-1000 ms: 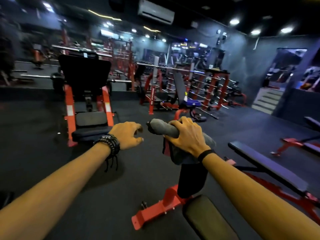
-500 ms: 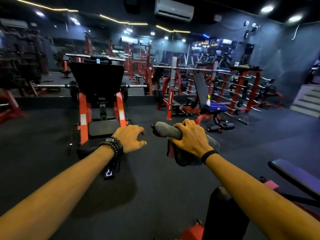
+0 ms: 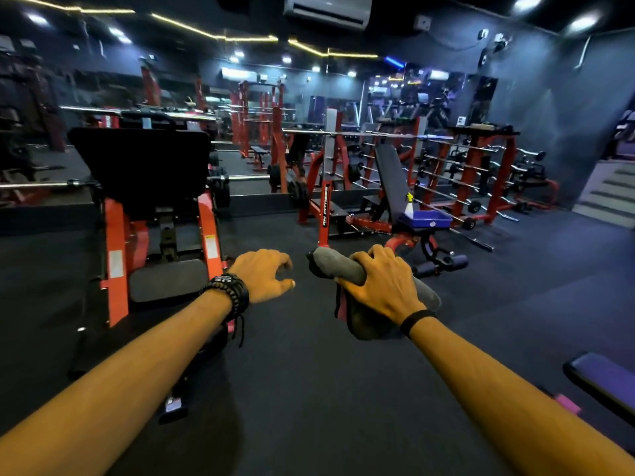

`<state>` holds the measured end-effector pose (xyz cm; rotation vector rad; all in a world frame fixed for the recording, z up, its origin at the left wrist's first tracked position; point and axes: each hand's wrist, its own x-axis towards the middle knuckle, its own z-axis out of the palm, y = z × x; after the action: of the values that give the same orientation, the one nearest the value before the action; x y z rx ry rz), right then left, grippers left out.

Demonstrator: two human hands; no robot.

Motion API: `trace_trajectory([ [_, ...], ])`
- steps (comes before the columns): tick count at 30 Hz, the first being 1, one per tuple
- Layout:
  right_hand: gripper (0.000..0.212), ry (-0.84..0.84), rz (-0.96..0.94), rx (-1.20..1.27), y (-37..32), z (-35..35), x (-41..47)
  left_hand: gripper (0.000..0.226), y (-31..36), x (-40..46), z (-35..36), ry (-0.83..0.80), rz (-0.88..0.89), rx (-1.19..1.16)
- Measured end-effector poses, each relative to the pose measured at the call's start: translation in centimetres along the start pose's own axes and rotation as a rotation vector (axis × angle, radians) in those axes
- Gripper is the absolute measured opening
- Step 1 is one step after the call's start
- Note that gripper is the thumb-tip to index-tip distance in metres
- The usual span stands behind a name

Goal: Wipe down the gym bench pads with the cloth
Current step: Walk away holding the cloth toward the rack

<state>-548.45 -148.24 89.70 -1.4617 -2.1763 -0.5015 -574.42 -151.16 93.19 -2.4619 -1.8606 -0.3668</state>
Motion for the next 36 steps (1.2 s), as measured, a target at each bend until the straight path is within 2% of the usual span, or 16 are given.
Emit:
trace_trajectory([
  [10,0.058,-0.013,0.223,-0.080,11.1,15.4,14.7,0.047,-5.2,28.1,9.0,-0.120,0.229,-0.031],
  [16,0.055,-0.021,0.334,-0.119,18.3,19.5,21.1,0.052,-3.7,42.4,10.9,-0.108,0.370,-0.103],
  [22,0.050,-0.024,0.410,-0.165,28.3,26.2,26.8,0.055,-1.6,55.3,17.2,-0.078,0.469,-0.096],
  [29,0.048,-0.016,0.430,-0.159,44.4,33.0,35.3,0.056,3.5,74.0,23.2,-0.091,0.480,-0.116],
  [36,0.048,-0.104,0.446,-0.187,59.5,37.7,44.2,0.052,6.1,89.5,26.6,-0.099,0.373,-0.189],
])
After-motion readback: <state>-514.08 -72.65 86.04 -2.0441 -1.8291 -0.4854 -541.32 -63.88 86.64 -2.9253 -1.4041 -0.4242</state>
